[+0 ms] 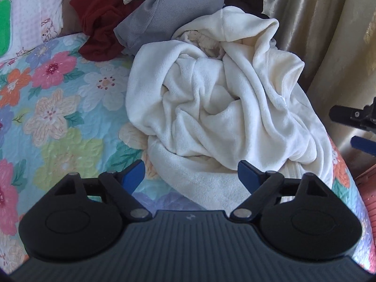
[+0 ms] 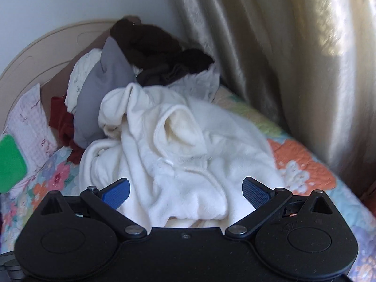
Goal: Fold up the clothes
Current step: 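Push both open grippers into the cream fleece jacket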
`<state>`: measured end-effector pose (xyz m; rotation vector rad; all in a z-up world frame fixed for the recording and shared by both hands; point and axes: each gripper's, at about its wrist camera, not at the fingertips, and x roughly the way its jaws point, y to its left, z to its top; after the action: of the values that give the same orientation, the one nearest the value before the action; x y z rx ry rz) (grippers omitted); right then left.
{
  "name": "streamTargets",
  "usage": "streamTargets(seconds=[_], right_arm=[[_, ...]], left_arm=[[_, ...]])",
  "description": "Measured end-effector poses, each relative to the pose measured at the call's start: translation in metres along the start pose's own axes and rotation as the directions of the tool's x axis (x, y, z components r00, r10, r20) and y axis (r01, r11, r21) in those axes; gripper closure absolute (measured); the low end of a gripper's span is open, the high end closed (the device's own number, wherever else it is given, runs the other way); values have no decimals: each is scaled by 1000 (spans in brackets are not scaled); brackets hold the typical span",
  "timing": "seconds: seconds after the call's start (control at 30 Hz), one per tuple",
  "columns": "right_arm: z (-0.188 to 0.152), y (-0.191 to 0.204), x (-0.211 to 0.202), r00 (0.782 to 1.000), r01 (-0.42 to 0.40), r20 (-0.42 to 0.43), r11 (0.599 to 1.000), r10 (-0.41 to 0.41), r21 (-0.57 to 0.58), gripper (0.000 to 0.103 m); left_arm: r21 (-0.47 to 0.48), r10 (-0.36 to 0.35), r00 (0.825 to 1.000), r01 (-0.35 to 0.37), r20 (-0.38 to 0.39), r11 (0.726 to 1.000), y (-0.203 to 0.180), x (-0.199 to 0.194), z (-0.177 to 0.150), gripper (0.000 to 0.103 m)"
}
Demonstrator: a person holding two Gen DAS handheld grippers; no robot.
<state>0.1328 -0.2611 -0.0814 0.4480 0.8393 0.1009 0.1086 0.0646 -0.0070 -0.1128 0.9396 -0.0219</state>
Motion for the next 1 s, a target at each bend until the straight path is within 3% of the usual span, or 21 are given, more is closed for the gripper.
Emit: streamTargets(seconds=[0.07, 0.17, 0.23, 0.37, 0.43, 0.53, 0.63, 0.7, 0.83, 1.0], right_arm=[[5, -11, 15, 997, -33, -68, 999, 32, -6, 4], [15, -34, 19, 996, 52, -66, 996, -56, -67, 4], [23, -59, 23, 993, 92, -74, 994, -96, -54, 4], [29, -114, 46, 985, 132, -125, 982, -115, 134, 4], [27, -135, 59, 984, 126, -150, 966, -94, 224, 3], [22, -150, 75, 991, 38, -130, 942, 6, 334, 2], [25, -145, 92, 991, -71, -80, 927, 108, 368, 2], [28, -138, 105, 983, -144, -50, 916, 175, 376, 2], [34, -118, 139, 946, -247, -94, 878, 310, 411, 2], [37, -63, 157, 958, -158, -191, 950, 214, 270, 2]], left_arm=[[-4, -15, 1000, 15, 16, 1000, 7, 5, 5, 33], [-8, -83, 996, 83, 39, 997, 17, 13, 13, 34], [-37, -81, 997, 80, -8, 996, 24, 28, 18, 32], [-99, -44, 997, 37, -64, 994, 39, 61, 18, 32], [-119, -62, 997, 57, -39, 991, 45, 69, 16, 32], [-176, -140, 990, 141, 20, 974, 55, 79, 18, 30], [-229, -212, 977, 214, 37, 950, 60, 93, 24, 30], [-221, -218, 975, 224, 53, 949, 57, 101, 29, 30], [-193, -252, 967, 257, 50, 947, 43, 119, 35, 24], [-141, -240, 971, 239, 14, 961, 16, 134, 43, 25]])
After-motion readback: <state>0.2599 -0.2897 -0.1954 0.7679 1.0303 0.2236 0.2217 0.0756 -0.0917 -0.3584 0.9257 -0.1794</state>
